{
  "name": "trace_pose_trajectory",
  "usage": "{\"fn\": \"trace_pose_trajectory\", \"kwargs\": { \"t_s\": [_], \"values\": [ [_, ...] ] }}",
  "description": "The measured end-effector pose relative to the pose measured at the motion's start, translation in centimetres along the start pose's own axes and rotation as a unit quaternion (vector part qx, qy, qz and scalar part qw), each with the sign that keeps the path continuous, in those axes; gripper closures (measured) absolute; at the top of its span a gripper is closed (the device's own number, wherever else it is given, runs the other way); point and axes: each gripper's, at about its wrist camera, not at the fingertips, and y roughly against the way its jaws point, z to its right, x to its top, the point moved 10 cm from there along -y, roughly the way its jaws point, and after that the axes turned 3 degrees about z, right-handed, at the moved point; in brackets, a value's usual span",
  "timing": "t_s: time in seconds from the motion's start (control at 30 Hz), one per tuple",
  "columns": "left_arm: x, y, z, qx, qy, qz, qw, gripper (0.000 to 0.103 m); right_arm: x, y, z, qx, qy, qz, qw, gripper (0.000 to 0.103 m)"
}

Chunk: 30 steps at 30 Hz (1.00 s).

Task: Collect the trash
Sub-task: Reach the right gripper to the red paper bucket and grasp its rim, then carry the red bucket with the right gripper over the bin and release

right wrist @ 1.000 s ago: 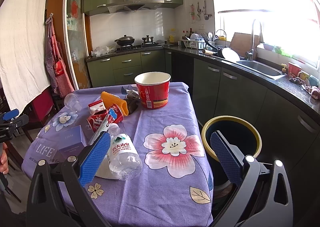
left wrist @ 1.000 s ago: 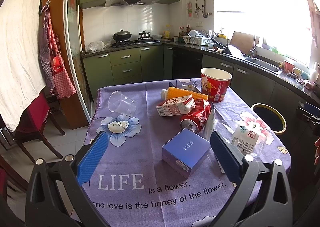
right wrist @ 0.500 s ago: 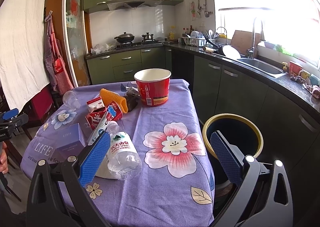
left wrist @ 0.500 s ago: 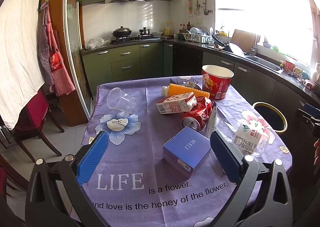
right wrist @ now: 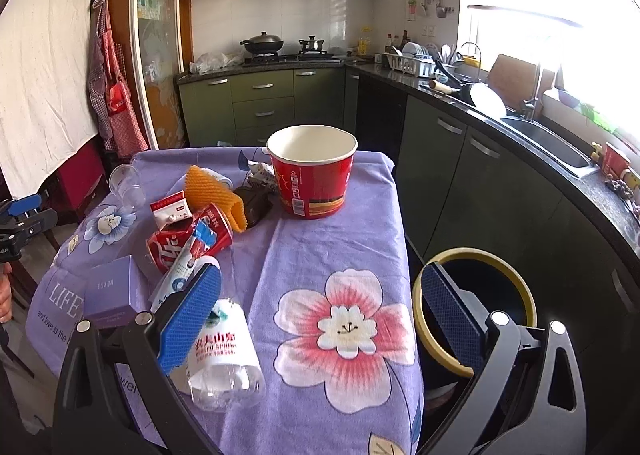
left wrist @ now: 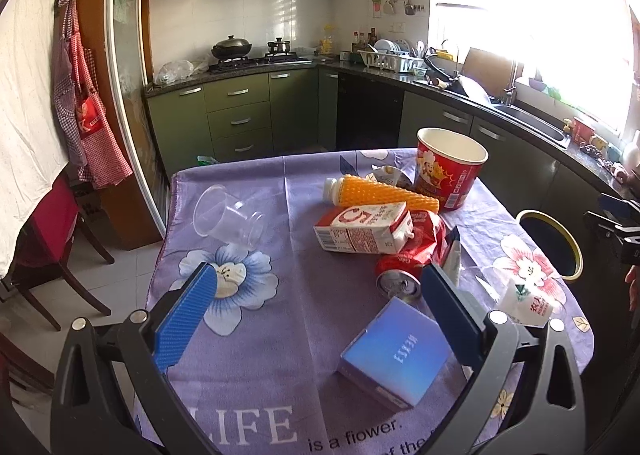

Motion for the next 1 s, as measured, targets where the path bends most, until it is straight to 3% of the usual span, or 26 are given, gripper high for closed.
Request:
{"fn": "trace_pose_trajectory", "kwargs": {
  "t_s": [0.37, 0.63, 0.7, 0.8, 1.0],
  "values": [
    [5.4, -7.4, -2.3, -0.007, 0.015, 0.006, 0.9998, 0.006, 9.6, -12.6, 3.2, 0.012, -0.041, -0.104, 0.994, 0.006],
    [4.9, -9.9, -3.1, -0.016, 0.022, -0.001, 0.9996, 0.006, 12.8, -21.6, 6.0, -0.006, -0.076, -0.208, 0.975, 0.032],
    [4.7, -10.3, -3.2, -0.021, 0.025, -0.004, 0.9995, 0.006, 12.6, -23.5, 6.7, -0.014, -0.082, -0.237, 0.968, 0.047],
    [4.4, -10.6, -3.0, -0.029, 0.024, -0.006, 0.9993, 0.006, 11.7, -25.5, 7.4, -0.024, -0.091, -0.270, 0.958, 0.062],
    [4.0, -11.1, -2.4, -0.046, 0.020, -0.011, 0.9987, 0.006, 9.9, -27.6, 7.6, -0.044, -0.087, -0.307, 0.947, 0.073]
  ]
}}
